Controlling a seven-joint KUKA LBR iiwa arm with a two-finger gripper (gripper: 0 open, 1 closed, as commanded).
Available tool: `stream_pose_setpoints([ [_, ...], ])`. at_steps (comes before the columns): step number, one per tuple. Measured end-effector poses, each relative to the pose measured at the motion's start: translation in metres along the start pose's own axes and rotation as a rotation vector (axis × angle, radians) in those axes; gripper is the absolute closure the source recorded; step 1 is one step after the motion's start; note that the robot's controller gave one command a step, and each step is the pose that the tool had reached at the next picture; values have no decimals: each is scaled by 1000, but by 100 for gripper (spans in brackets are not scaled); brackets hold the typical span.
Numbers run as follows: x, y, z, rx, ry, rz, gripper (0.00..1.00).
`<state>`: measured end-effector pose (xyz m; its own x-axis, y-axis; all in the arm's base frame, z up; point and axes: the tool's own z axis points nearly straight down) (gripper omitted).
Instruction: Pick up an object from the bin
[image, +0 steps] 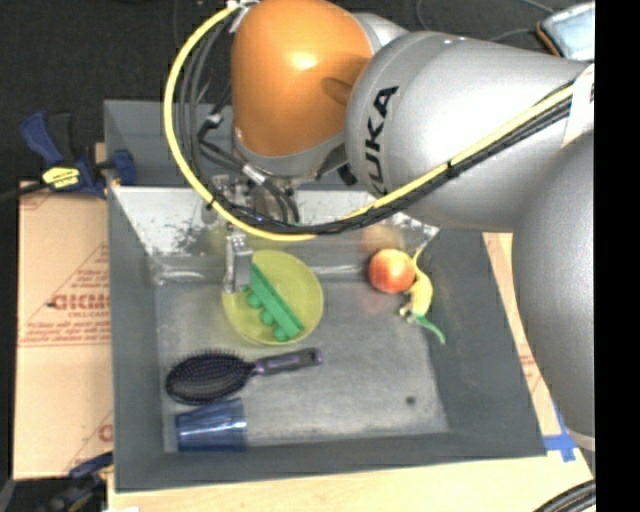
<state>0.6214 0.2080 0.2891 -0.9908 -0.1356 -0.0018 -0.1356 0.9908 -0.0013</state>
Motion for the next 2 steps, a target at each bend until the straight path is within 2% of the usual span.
stream_pose_setpoints([
  [1,-33,-10,-89,-7,-14,325,0],
  [2,-2,-25,12,-1,3,-188,100],
])
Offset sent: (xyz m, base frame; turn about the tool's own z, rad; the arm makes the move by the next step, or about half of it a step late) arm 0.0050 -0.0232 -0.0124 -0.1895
